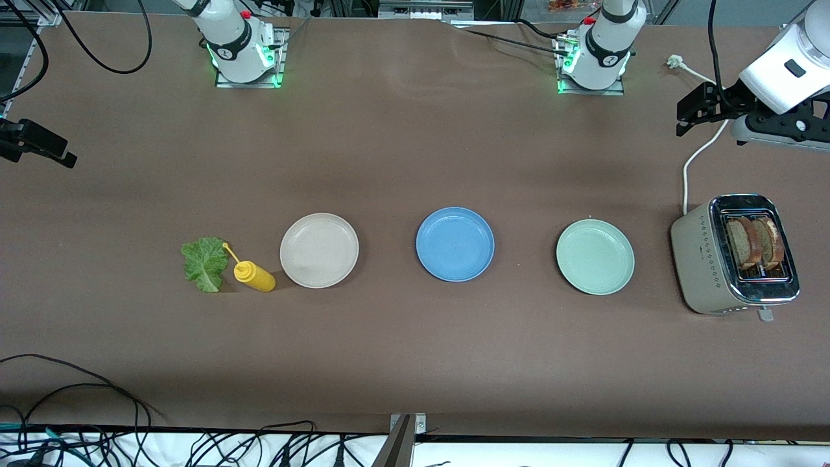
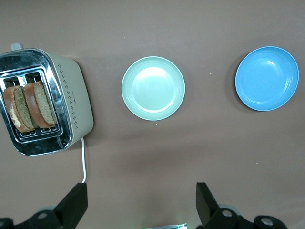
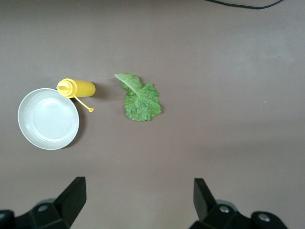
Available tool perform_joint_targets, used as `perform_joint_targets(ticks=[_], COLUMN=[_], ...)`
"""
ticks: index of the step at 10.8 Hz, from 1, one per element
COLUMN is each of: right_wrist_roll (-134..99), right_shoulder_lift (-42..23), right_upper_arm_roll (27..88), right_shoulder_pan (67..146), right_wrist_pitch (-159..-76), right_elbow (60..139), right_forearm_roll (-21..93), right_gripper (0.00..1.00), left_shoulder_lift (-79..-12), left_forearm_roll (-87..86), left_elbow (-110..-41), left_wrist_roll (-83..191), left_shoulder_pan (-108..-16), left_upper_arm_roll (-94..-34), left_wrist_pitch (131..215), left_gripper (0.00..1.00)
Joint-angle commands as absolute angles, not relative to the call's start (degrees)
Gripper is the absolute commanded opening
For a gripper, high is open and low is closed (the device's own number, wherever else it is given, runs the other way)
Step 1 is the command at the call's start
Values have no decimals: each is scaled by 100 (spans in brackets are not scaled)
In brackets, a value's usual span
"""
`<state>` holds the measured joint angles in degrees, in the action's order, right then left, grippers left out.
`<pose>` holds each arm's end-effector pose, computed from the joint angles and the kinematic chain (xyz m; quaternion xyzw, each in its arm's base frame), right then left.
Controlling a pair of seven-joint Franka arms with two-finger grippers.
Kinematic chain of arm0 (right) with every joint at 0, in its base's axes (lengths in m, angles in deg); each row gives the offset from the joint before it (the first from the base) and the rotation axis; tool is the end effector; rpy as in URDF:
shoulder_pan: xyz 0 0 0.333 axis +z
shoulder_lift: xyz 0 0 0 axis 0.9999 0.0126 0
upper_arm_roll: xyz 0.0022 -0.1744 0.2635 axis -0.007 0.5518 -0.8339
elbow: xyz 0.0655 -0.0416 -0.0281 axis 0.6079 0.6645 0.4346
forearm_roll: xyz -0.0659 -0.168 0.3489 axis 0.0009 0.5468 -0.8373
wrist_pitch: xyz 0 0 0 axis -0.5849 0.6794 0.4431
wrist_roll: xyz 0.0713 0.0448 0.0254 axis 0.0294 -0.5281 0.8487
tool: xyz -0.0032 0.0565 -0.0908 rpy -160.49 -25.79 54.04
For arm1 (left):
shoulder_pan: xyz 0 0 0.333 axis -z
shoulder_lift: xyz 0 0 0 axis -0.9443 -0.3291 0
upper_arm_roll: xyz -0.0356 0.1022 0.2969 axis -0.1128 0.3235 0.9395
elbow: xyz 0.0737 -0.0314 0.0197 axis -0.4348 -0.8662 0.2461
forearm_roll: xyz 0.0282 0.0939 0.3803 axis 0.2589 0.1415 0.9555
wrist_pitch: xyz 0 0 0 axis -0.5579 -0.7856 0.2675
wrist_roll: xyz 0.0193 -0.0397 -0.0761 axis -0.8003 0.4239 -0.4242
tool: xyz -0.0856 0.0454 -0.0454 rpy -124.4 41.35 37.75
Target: Make sandwich in blue plate with both arms
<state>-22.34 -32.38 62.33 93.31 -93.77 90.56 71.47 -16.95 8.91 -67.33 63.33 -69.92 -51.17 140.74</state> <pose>0.5601 -0.0580 0.6164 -0.9983 0.0564 -0.0054 0.0133 0.5241 -0.0568 0.6351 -0.9963 0.0790 0.0337 0.0067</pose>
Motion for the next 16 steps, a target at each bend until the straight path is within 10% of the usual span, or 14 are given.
perform_joint_targets(ticks=[1,16], right_wrist_roll=[-2242,-2242], right_shoulder_lift=[-3200,-3200], right_upper_arm_roll=[6242,6242], right_shoulder_pan=[9323,9323], right_wrist_pitch=[-9320,-9320], right_elbow=[8925,8925], right_forearm_roll=[7200,7200], right_gripper=[100,100], left_shoulder_lift=[-1749,-1758], left_forearm_roll=[783,835], left_elbow=[-6584,-6592], left_wrist_roll=[6368,6447], left_shoulder_pan=[-6964,-7201], left_upper_arm_roll=[-5066,-5040], left_wrist_pitch=[13996,13996], left_gripper=[100,100])
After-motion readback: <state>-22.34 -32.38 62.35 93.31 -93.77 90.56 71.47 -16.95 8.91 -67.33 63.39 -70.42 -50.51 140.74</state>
